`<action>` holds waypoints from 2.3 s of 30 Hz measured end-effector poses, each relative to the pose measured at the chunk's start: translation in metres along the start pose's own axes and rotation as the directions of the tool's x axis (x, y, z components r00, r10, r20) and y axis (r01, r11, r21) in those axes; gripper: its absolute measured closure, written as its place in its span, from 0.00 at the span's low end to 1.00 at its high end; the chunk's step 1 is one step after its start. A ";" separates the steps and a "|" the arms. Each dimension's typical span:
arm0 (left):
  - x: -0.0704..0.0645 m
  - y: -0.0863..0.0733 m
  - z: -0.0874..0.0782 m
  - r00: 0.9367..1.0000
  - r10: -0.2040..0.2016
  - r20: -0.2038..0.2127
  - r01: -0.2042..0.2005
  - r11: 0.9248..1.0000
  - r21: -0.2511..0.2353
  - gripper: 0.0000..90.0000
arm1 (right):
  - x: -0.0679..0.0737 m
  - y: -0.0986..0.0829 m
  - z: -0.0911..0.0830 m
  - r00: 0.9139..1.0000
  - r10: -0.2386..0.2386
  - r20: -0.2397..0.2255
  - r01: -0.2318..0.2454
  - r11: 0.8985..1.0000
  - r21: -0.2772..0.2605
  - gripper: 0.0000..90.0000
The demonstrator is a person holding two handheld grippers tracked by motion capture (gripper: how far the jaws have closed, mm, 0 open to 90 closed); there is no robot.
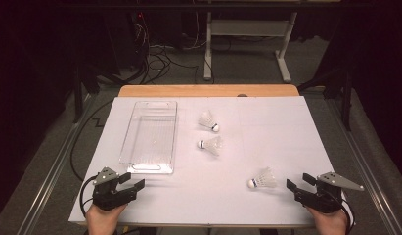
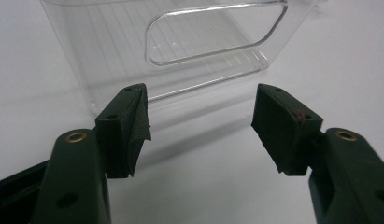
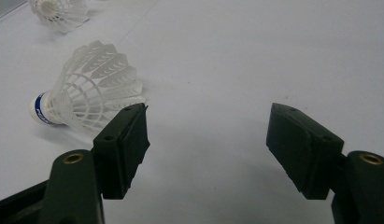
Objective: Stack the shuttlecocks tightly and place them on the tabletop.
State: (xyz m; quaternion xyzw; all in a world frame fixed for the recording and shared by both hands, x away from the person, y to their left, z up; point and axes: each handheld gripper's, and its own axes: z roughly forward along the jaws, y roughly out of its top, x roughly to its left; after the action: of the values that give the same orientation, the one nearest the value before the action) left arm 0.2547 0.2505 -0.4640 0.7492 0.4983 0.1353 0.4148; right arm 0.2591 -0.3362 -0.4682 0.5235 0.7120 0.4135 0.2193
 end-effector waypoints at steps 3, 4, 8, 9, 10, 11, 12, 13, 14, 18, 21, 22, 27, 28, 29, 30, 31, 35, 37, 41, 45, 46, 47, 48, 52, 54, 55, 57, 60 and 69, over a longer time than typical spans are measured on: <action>0.000 0.000 -0.001 1.000 -0.003 0.003 0.003 1.000 -0.009 0.41 | 0.001 0.000 -0.001 1.000 0.001 0.008 -0.001 1.000 -0.002 0.33; 0.000 0.000 -0.001 1.000 -0.003 0.003 0.003 1.000 -0.010 0.41 | 0.001 0.000 -0.001 1.000 0.003 0.008 -0.003 1.000 -0.003 0.33; 0.001 -0.001 -0.002 1.000 -0.018 0.019 0.018 0.999 -0.039 0.41 | 0.001 0.001 -0.002 1.000 0.004 0.005 -0.004 1.000 -0.011 0.33; 0.001 -0.001 -0.002 1.000 -0.016 0.019 0.017 0.999 -0.039 0.40 | 0.002 0.001 -0.002 1.000 0.005 0.001 -0.005 1.000 -0.012 0.33; 0.001 -0.001 -0.001 1.000 -0.013 0.018 0.013 0.999 -0.038 0.40 | 0.003 0.002 -0.002 1.000 0.001 0.000 -0.001 1.000 -0.013 0.33; 0.001 -0.001 -0.001 1.000 -0.011 0.015 0.012 0.999 -0.038 0.40 | 0.004 0.002 -0.002 1.000 -0.003 0.000 0.003 1.000 -0.011 0.33; 0.000 -0.001 -0.001 1.000 -0.011 0.013 0.012 0.999 -0.040 0.40 | 0.005 0.002 -0.002 1.000 -0.011 -0.001 0.011 1.000 -0.010 0.33; 0.000 -0.001 -0.002 1.000 -0.009 0.011 0.009 0.999 -0.043 0.40 | 0.006 0.002 -0.002 1.000 -0.012 -0.002 0.012 1.000 -0.007 0.33; 0.000 -0.002 -0.002 1.000 -0.008 0.009 0.008 0.999 -0.046 0.40 | 0.007 0.003 -0.002 1.000 -0.016 -0.004 0.016 1.000 -0.008 0.33; 0.000 -0.002 -0.003 1.000 -0.010 0.009 0.010 0.998 -0.057 0.39 | 0.008 0.004 -0.004 1.000 -0.010 -0.016 0.010 1.000 -0.021 0.33; -0.001 -0.001 -0.002 1.000 -0.014 0.013 0.015 0.998 -0.062 0.38 | 0.010 0.005 -0.005 1.000 -0.002 -0.025 0.002 1.000 -0.017 0.35; -0.001 -0.002 -0.002 1.000 -0.010 0.012 0.011 0.998 -0.060 0.38 | 0.010 0.005 -0.005 1.000 -0.003 -0.027 0.003 1.000 -0.014 0.35; -0.001 -0.002 -0.003 1.000 -0.011 0.011 0.011 0.998 -0.065 0.38 | 0.015 0.009 -0.007 0.999 -0.003 -0.050 0.003 1.000 -0.009 0.38; -0.001 -0.002 -0.003 1.000 -0.011 0.011 0.011 0.998 -0.066 0.38 | 0.016 0.009 -0.007 0.999 -0.003 -0.054 0.002 1.000 -0.006 0.39; -0.001 -0.002 -0.003 1.000 -0.010 0.010 0.011 0.998 -0.064 0.38 | 0.017 0.010 -0.008 0.998 0.000 -0.058 0.000 1.000 -0.003 0.39; -0.001 -0.002 -0.003 1.000 -0.008 0.009 0.009 0.998 -0.063 0.38 | 0.018 0.010 -0.008 0.998 -0.001 -0.062 0.001 1.000 -0.001 0.39; -0.001 -0.002 -0.003 1.000 -0.007 0.008 0.008 0.998 -0.062 0.38 | 0.019 0.010 -0.008 0.998 0.001 -0.068 -0.001 1.000 0.003 0.40; -0.001 -0.002 -0.003 1.000 -0.008 0.009 0.009 0.998 -0.065 0.37 | 0.022 0.011 -0.008 0.996 0.008 -0.089 -0.007 1.000 0.016 0.43; -0.001 -0.002 -0.003 1.000 -0.008 0.008 0.009 0.998 -0.066 0.37 | 0.023 0.012 -0.009 0.995 0.010 -0.100 -0.008 1.000 0.021 0.44; -0.001 -0.002 -0.003 1.000 -0.008 0.006 0.008 0.998 -0.063 0.37 | 0.025 0.014 -0.008 0.993 0.010 -0.116 -0.006 0.999 0.042 0.46; -0.001 -0.002 -0.003 1.000 -0.008 0.007 0.008 0.998 -0.061 0.37 | 0.027 0.016 -0.007 0.990 0.013 -0.143 -0.004 0.998 0.065 0.51; -0.001 -0.002 -0.003 1.000 -0.009 0.009 0.010 0.998 -0.062 0.37 | 0.028 0.017 -0.007 0.989 0.014 -0.146 -0.004 0.997 0.073 0.52; -0.001 -0.002 -0.002 1.000 -0.012 0.011 0.012 0.998 -0.063 0.37 | 0.029 0.018 -0.006 0.989 0.011 -0.149 0.001 0.997 0.077 0.53; -0.001 -0.002 -0.002 1.000 -0.013 0.013 0.014 0.998 -0.062 0.37 | 0.030 0.019 -0.006 0.988 0.005 -0.155 0.008 0.997 0.081 0.55; -0.002 -0.002 -0.002 1.000 -0.011 0.013 0.012 0.998 -0.059 0.37 | 0.035 0.024 -0.002 0.984 -0.006 -0.180 0.025 0.995 0.100 0.60; -0.002 -0.002 -0.002 1.000 -0.012 0.013 0.013 0.998 -0.061 0.37 | 0.037 0.025 0.000 0.982 -0.009 -0.186 0.030 0.993 0.111 0.62; -0.002 -0.002 -0.002 1.000 -0.012 0.013 0.013 0.998 -0.060 0.37 | 0.038 0.026 0.002 0.983 -0.012 -0.186 0.034 0.993 0.117 0.63; -0.002 -0.002 -0.002 1.000 -0.011 0.013 0.012 0.998 -0.059 0.37 | 0.039 0.027 0.004 0.983 -0.020 -0.184 0.044 0.991 0.127 0.65; -0.002 -0.002 -0.002 1.000 -0.011 0.013 0.012 0.998 -0.061 0.37 | 0.041 0.029 0.006 0.981 -0.023 -0.192 0.049 0.990 0.131 0.68; -0.002 -0.001 -0.002 1.000 -0.013 0.017 0.014 0.998 -0.061 0.37 | 0.047 0.034 0.013 0.977 -0.035 -0.210 0.068 0.986 0.154 0.77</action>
State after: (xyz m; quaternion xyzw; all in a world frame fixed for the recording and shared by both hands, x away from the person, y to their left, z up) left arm 0.2519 0.2503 -0.4635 0.7339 0.4954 0.1413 0.4427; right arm 0.2716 -0.2838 -0.4420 0.4749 0.7752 0.4012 0.1123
